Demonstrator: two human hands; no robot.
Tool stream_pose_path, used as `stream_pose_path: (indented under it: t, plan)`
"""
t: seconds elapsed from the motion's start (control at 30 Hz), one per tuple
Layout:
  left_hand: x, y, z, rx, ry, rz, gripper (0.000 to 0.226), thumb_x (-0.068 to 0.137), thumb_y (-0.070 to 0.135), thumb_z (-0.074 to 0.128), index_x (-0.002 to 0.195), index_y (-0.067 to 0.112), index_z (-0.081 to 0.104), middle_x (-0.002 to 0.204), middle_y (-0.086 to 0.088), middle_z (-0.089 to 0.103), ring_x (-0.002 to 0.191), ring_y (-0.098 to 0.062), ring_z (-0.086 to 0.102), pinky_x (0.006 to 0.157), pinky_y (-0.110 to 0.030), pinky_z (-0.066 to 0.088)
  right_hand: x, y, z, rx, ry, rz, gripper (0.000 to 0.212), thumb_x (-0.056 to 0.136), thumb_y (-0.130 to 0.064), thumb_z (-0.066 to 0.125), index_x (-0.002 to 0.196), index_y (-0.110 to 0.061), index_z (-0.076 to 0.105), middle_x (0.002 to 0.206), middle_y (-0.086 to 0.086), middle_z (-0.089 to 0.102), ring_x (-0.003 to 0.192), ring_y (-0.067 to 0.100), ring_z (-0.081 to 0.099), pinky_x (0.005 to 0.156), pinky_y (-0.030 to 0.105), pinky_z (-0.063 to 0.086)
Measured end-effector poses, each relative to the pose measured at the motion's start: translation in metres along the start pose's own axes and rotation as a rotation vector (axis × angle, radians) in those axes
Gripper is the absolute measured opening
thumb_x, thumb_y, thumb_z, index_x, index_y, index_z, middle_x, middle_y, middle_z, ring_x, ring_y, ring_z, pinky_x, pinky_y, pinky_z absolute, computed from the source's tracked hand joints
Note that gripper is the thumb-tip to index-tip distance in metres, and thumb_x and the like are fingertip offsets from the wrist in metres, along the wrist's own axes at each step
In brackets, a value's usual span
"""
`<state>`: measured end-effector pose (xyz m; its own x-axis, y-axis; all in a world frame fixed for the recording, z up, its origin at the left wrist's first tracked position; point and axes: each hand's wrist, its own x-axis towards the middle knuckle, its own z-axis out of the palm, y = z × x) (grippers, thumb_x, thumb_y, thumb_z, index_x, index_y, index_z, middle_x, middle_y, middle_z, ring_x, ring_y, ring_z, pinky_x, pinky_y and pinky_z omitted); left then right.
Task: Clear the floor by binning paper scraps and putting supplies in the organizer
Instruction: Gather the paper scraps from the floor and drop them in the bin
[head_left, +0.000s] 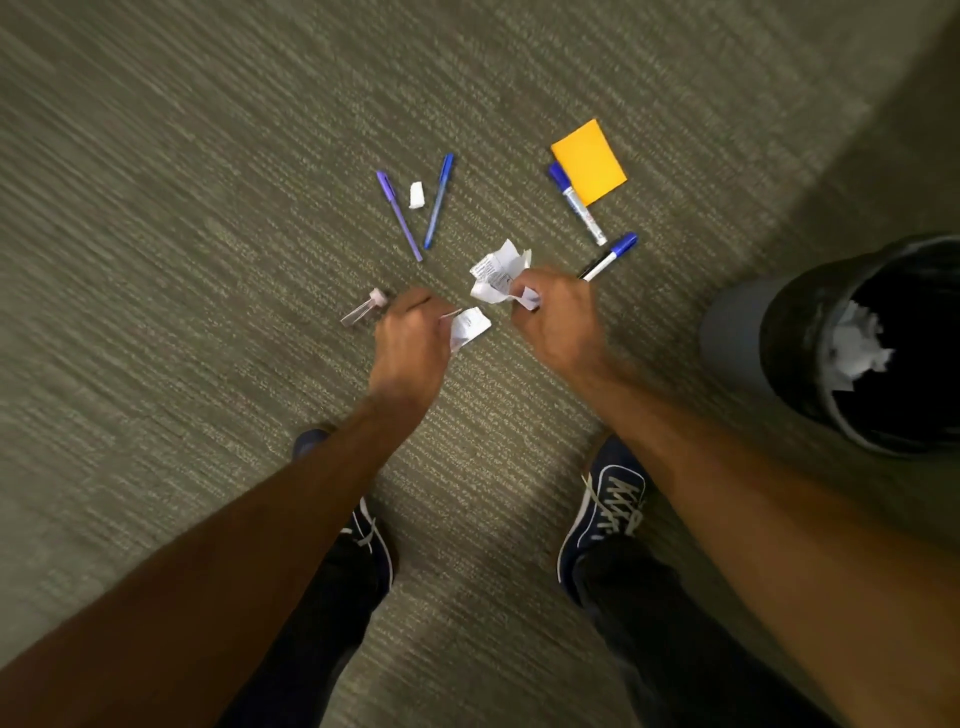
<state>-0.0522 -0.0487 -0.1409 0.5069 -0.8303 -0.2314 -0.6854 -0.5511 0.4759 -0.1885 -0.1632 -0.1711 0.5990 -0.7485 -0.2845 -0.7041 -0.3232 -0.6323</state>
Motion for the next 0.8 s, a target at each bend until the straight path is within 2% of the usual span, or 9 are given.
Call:
stream_pose_path:
  t: [0.07, 0.2, 0.3, 0.37, 0.4, 0.5, 0.67, 0.73, 0.8]
  plan:
    - [-0.004, 0.019, -0.015, -0.033, 0.027, 0.011, 0.006, 0.085, -0.003, 0.070, 0.081, -0.001, 0.074, 0.083, -0.017, 0.070, 0.070, -0.028, 0.066, 0.061, -0.023, 0.038, -0.013, -0.008, -0.020, 0.051, 0.063, 0.014, 0.015, 0.079, -0.017, 0.064, 0.079, -0.003, 0.068, 0.072, 0.008, 0.066, 0.063, 0.019, 0.056, 0.057, 0.036, 0.048]
    - [-0.009, 0.063, -0.043, -0.169, 0.049, -0.002, 0.007, 0.087, 0.007, 0.072, 0.086, 0.002, 0.077, 0.081, -0.013, 0.072, 0.070, -0.025, 0.066, 0.063, -0.022, 0.040, -0.037, -0.020, -0.067, 0.153, 0.142, 0.065, 0.016, 0.080, -0.019, 0.069, 0.093, -0.010, 0.073, 0.090, 0.007, 0.073, 0.078, 0.019, 0.067, 0.070, 0.034, 0.055]
    - [-0.011, 0.102, -0.061, -0.223, 0.074, 0.006, 0.005, 0.086, 0.007, 0.073, 0.084, 0.003, 0.077, 0.080, -0.011, 0.072, 0.068, -0.020, 0.064, 0.063, -0.013, 0.033, -0.057, -0.026, -0.102, 0.198, 0.242, 0.118, 0.019, 0.076, -0.006, 0.071, 0.094, -0.012, 0.075, 0.093, 0.004, 0.075, 0.078, 0.013, 0.066, 0.072, 0.021, 0.053]
    - [-0.013, 0.130, -0.069, -0.235, 0.074, 0.031, 0.003, 0.083, 0.004, 0.075, 0.083, 0.003, 0.077, 0.079, -0.010, 0.073, 0.068, -0.019, 0.064, 0.065, -0.011, 0.032, -0.072, -0.027, -0.128, 0.202, 0.293, 0.178, 0.018, 0.076, -0.005, 0.070, 0.092, -0.012, 0.075, 0.091, 0.004, 0.076, 0.077, 0.011, 0.065, 0.070, 0.006, 0.044]
    - [-0.015, 0.145, -0.072, -0.241, 0.072, 0.041, 0.003, 0.083, 0.004, 0.075, 0.083, 0.003, 0.078, 0.079, -0.010, 0.073, 0.069, -0.019, 0.064, 0.065, -0.010, 0.031, -0.080, -0.026, -0.141, 0.205, 0.326, 0.212, 0.017, 0.076, -0.006, 0.070, 0.091, -0.012, 0.075, 0.091, 0.004, 0.076, 0.076, 0.011, 0.064, 0.069, 0.003, 0.039]
    - [-0.020, 0.191, -0.074, -0.271, 0.032, 0.066, 0.004, 0.082, 0.008, 0.077, 0.080, 0.004, 0.077, 0.077, -0.009, 0.074, 0.068, -0.017, 0.064, 0.063, -0.011, 0.030, -0.105, -0.020, -0.180, 0.249, 0.410, 0.285, 0.012, 0.078, -0.008, 0.071, 0.089, -0.011, 0.075, 0.090, 0.003, 0.076, 0.080, 0.015, 0.067, 0.073, 0.018, 0.047]
    - [-0.027, 0.271, -0.052, -0.310, -0.107, 0.098, 0.008, 0.083, 0.014, 0.077, 0.084, 0.006, 0.079, 0.080, -0.011, 0.078, 0.070, -0.027, 0.071, 0.064, -0.020, 0.038, -0.144, 0.007, -0.233, 0.317, 0.449, 0.395, 0.013, 0.081, -0.008, 0.074, 0.093, -0.005, 0.075, 0.092, 0.006, 0.075, 0.086, 0.020, 0.070, 0.078, 0.039, 0.056]
    - [-0.027, 0.300, -0.036, -0.332, -0.164, 0.085, 0.010, 0.084, 0.017, 0.077, 0.088, 0.008, 0.080, 0.082, -0.010, 0.079, 0.073, -0.025, 0.073, 0.069, -0.024, 0.044, -0.155, 0.026, -0.248, 0.330, 0.455, 0.440, 0.014, 0.080, -0.005, 0.072, 0.094, -0.006, 0.075, 0.091, 0.007, 0.075, 0.085, 0.021, 0.070, 0.077, 0.038, 0.057]
    - [-0.025, 0.324, -0.015, -0.372, -0.214, 0.058, 0.012, 0.083, 0.018, 0.078, 0.091, 0.009, 0.080, 0.085, -0.010, 0.079, 0.076, -0.024, 0.073, 0.074, -0.030, 0.051, -0.164, 0.048, -0.261, 0.335, 0.463, 0.476, 0.012, 0.082, -0.007, 0.071, 0.092, -0.009, 0.075, 0.087, 0.004, 0.074, 0.081, 0.017, 0.069, 0.071, 0.027, 0.054]
